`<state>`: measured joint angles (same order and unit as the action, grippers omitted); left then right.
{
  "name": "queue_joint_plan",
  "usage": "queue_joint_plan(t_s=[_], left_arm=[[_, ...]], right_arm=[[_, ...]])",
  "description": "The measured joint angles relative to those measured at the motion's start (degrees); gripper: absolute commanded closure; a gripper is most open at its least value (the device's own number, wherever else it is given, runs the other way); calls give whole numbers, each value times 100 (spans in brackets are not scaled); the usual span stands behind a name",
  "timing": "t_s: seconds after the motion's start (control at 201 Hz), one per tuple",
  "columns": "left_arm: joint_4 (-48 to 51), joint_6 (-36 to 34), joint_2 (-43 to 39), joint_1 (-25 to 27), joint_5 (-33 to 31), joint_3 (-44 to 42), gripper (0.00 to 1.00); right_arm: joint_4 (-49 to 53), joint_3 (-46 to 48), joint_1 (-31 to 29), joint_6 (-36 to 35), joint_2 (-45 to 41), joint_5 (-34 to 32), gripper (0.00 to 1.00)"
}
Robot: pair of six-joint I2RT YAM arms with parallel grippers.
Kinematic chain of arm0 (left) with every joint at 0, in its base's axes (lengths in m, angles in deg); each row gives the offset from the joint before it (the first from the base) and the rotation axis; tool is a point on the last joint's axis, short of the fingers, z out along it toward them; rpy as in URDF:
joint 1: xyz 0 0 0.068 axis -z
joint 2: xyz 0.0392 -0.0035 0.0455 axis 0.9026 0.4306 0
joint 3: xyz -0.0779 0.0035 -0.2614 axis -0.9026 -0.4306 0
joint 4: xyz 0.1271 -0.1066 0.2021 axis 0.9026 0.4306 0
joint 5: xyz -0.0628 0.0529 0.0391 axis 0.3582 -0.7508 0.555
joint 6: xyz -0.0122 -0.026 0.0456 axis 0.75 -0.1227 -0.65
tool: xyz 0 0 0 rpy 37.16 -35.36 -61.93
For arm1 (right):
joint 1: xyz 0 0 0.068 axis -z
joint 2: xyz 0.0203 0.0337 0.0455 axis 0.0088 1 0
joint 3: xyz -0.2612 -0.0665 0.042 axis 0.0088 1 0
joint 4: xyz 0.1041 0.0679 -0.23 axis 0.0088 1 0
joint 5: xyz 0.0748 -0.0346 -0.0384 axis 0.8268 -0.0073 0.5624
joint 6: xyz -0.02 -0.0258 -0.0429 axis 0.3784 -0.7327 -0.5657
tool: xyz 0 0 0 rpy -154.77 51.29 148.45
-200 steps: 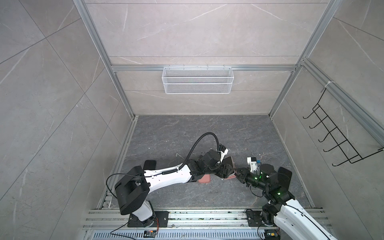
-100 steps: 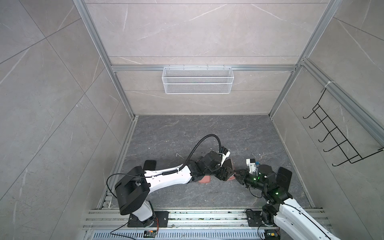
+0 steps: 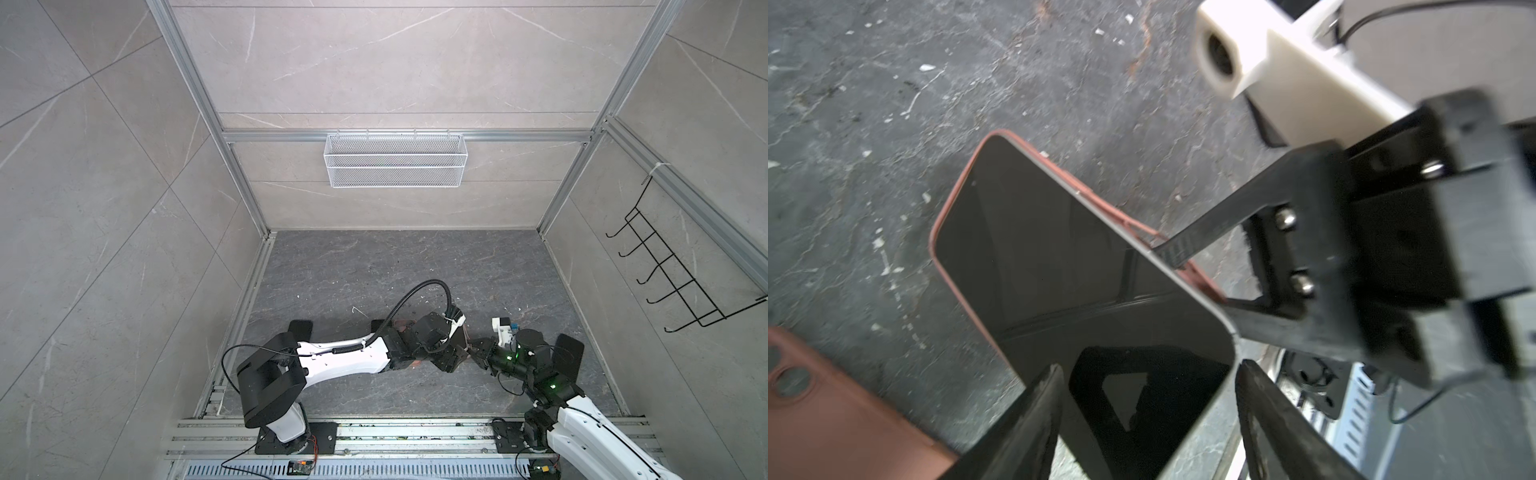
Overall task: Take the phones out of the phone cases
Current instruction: 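Pull the pink case away with the right gripper while the left holds the phone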
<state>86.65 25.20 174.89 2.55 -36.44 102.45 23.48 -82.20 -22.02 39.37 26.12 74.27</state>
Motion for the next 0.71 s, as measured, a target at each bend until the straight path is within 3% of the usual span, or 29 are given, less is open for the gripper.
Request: queue_joint_plan(t_s=[0.354,0.578,0.707], left_arm=[[229,-190,59,160,-728,245,44],[234,-302,299,205,-964,319,61],[234,-374,398,302,-1150,328,77]], right_arm=[[-120,101,0,46,-2,42,100],[-118,116,2,48,-2,35,100],[-85,118,7,48,-4,37,100]])
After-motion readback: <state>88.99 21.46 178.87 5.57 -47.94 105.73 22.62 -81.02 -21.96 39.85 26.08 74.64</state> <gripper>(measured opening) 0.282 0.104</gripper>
